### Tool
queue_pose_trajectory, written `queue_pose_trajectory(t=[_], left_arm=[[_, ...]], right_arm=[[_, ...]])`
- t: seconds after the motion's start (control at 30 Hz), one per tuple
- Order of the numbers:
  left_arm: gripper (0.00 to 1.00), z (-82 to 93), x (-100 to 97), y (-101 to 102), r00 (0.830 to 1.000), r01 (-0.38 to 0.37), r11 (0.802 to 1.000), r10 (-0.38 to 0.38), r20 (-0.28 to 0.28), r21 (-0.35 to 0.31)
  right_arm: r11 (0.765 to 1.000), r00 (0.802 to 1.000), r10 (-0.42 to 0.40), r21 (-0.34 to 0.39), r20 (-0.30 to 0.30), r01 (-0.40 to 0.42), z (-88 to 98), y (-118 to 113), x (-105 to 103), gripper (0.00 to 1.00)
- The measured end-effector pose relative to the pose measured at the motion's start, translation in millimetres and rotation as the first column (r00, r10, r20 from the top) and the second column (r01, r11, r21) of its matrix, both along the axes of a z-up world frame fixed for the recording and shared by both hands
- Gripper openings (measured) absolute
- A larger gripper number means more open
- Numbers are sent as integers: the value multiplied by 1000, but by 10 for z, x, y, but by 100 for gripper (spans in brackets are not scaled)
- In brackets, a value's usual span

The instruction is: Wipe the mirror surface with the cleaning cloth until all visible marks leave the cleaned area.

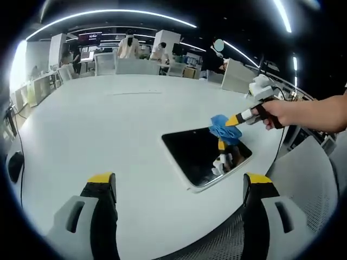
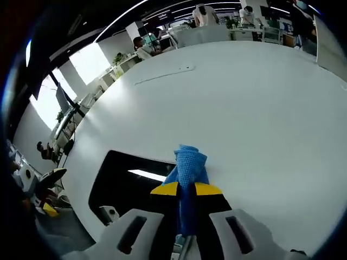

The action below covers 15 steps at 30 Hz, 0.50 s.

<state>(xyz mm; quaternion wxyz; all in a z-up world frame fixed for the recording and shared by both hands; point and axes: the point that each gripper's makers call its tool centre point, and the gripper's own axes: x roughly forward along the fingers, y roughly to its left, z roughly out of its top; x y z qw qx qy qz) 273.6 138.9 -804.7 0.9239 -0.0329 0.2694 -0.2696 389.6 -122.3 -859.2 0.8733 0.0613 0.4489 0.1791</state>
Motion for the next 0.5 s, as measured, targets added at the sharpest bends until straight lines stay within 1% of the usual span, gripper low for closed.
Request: queue_pose_trajectory(t=[0.07,0.2,0.27,0.33,0.43,0.5], left_arm=[[97,-1,-1,3,1000,1,1000,-1,1,1],[97,-2,-3,6,1000,1,1000,-1,0,3],[97,-6,1,10,1000,0,1000,0,0,3],[97,-2,0,10,1000,0,1000,0,0,3],[97,-1,0,12,1000,0,1000,0,1,4],[97,1,-1,9,1000,2,1000,-2,0,3]], right_arm=[[1000,1000,-1,-13,-5,1,-60,-13,4,6],[1000,1000,-9,-27,-3,9,-59,12,18,2],[997,999,27,-72,17,-26,-40,39,20,1],[995,999,46,-85,22,-44,-34,90,13,1],[997,999,46,-69,5,-45,-54,162,3,1],[996,999,37,-81,4,-37,-61,161,14,1]])
